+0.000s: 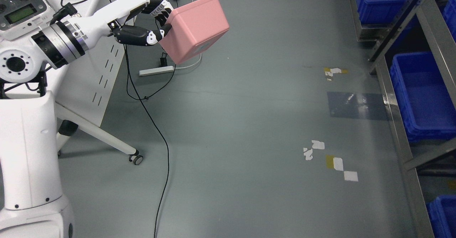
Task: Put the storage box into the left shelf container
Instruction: 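Carry the pink box in the left hand while turning toward the shelf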
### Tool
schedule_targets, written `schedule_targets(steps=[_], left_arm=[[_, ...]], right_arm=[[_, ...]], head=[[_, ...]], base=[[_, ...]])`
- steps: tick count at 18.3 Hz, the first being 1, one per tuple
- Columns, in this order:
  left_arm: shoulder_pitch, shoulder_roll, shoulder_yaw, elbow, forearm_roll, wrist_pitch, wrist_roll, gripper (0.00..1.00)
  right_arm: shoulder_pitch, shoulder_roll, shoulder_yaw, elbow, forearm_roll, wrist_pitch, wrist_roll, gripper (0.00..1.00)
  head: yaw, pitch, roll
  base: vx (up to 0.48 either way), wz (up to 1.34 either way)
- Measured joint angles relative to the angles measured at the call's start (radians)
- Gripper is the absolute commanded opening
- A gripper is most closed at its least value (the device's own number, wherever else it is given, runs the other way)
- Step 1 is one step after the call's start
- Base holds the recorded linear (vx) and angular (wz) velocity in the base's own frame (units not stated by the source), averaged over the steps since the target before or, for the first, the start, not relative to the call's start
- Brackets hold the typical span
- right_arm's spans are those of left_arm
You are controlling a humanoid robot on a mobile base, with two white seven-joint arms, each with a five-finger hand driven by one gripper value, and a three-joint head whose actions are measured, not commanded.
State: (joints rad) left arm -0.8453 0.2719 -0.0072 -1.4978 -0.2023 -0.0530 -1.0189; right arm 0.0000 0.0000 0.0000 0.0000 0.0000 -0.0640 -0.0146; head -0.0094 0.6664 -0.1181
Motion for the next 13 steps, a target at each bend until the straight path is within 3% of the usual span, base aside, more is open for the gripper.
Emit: schedule_targets(steps=[13], left_arm=[[0.086,-0.023,0.010,-0.001,0.000,-0.080,0.001,0.01]], right_arm=[[0.000,0.000,0.000,0.000,0.000,0.000,0.002,1.00]], head=[[0.0000,0.000,0.000]], base=[[0.454,0.06]])
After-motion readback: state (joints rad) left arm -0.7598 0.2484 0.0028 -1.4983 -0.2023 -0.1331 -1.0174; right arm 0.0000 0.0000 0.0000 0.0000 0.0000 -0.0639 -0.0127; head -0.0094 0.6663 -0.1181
